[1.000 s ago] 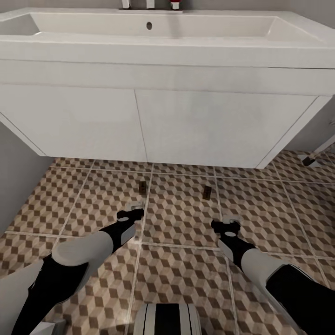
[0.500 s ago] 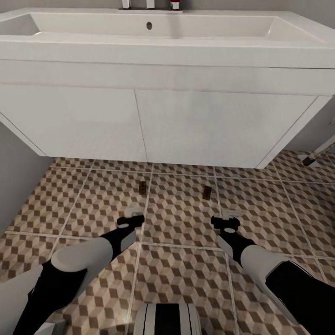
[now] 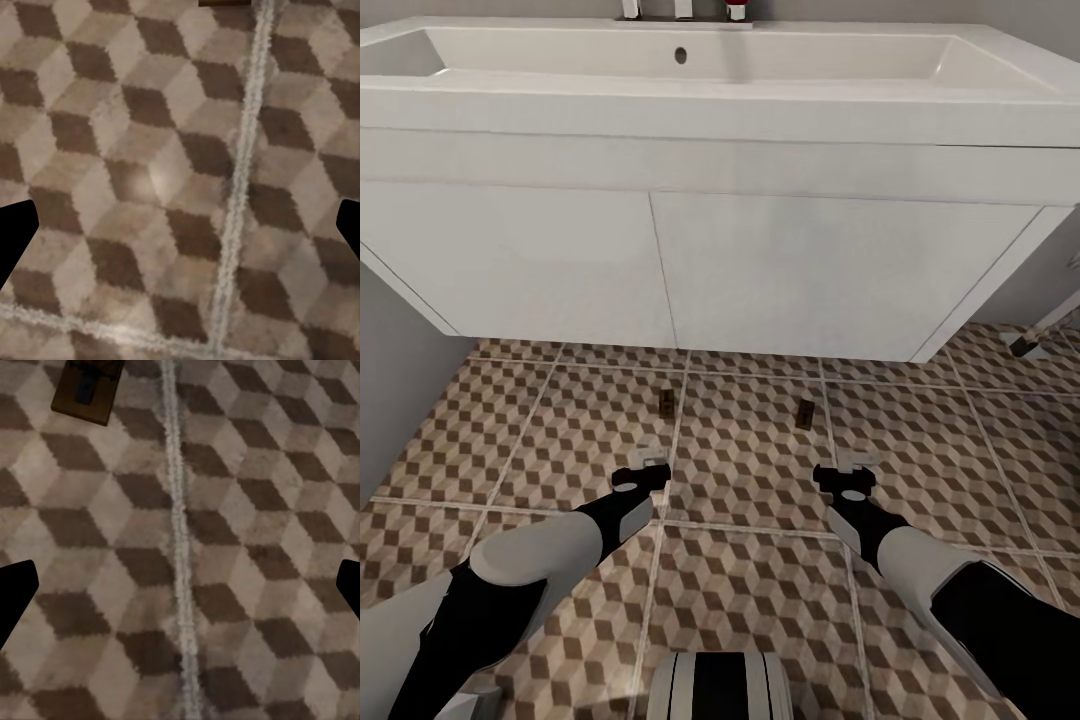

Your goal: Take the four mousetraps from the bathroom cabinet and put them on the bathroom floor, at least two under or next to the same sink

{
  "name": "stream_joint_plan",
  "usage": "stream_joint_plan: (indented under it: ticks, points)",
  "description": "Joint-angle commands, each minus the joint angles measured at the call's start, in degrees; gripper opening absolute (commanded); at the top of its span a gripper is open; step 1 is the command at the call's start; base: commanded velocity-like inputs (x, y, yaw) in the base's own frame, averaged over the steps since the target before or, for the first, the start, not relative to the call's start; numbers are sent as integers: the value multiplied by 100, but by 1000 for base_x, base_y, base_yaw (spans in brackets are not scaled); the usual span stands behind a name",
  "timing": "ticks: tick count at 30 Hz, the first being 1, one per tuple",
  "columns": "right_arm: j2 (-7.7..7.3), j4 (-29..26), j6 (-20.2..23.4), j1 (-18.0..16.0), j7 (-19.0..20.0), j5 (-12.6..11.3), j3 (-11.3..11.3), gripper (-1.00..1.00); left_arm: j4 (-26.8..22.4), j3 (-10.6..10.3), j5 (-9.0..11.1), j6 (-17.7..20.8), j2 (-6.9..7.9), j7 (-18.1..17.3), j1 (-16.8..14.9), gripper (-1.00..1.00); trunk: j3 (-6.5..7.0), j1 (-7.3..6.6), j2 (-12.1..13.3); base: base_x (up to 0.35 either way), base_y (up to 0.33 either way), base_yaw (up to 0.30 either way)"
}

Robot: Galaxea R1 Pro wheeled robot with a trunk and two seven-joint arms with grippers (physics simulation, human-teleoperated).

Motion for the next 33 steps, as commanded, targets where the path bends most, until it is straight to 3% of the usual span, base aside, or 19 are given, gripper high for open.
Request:
stream_joint_plan:
  ticks: [1, 33]
  points:
    - [-2, -6, -14, 0, -15, -61, 49, 100, -18, -48, 46, -25, 3, 38, -5, 100, -3, -1, -1, 0, 0, 0]
    - [0, -6, -14, 6, -3, -61, 40, 100, -10, -43, 51, -23, 10, 38, -3, 100, -3, -1, -1, 0, 0, 0]
